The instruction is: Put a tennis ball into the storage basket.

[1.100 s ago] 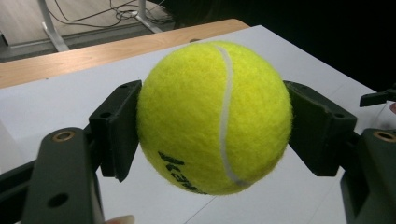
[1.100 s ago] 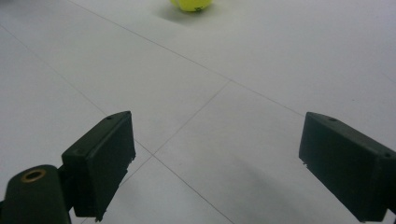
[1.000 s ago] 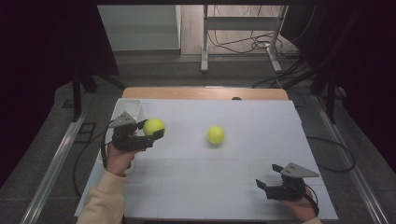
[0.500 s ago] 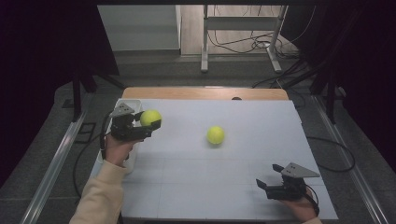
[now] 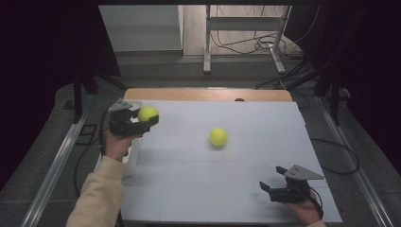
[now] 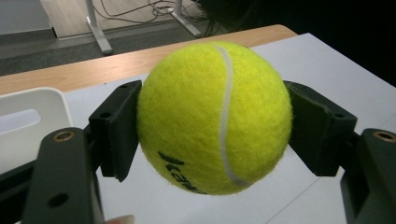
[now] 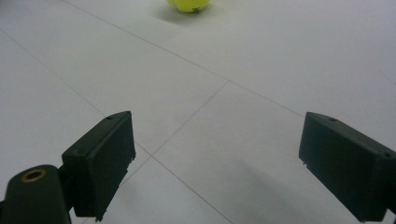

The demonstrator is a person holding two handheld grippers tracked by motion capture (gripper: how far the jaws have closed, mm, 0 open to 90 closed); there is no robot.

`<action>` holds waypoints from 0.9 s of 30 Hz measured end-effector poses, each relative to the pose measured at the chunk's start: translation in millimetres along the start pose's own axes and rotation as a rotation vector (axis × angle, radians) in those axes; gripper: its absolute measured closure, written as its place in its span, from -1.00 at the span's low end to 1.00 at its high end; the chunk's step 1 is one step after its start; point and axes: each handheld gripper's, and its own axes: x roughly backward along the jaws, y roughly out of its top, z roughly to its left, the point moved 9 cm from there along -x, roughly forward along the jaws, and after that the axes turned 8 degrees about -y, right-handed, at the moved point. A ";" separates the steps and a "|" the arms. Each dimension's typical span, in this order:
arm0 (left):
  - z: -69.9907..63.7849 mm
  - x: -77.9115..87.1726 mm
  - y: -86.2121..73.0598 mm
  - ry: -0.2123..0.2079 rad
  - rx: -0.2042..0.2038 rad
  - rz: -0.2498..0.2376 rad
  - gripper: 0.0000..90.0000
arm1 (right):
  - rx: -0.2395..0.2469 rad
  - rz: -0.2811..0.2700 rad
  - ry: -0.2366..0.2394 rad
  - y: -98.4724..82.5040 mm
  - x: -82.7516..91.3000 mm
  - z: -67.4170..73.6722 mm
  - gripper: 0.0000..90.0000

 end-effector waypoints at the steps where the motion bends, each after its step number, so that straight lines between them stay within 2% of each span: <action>1: 1.1 0.0 0.0 0.002 0.002 0.001 -0.42 | 0.000 0.000 -0.001 -0.1 0.0 -0.1 -0.76; 14: 12.3 -1.7 6.4 0.024 0.009 0.007 -0.43 | -0.003 0.001 -0.004 -0.2 0.0 -0.6 -0.76; 21: 12.7 -2.2 14.8 0.033 -0.021 0.008 -0.43 | -0.004 0.003 -0.003 -0.4 0.2 -0.7 -0.76; 27: 20.3 -4.4 18.4 0.054 -0.015 0.018 -0.43 | -0.001 0.007 -0.008 -0.8 0.5 -1.0 -0.76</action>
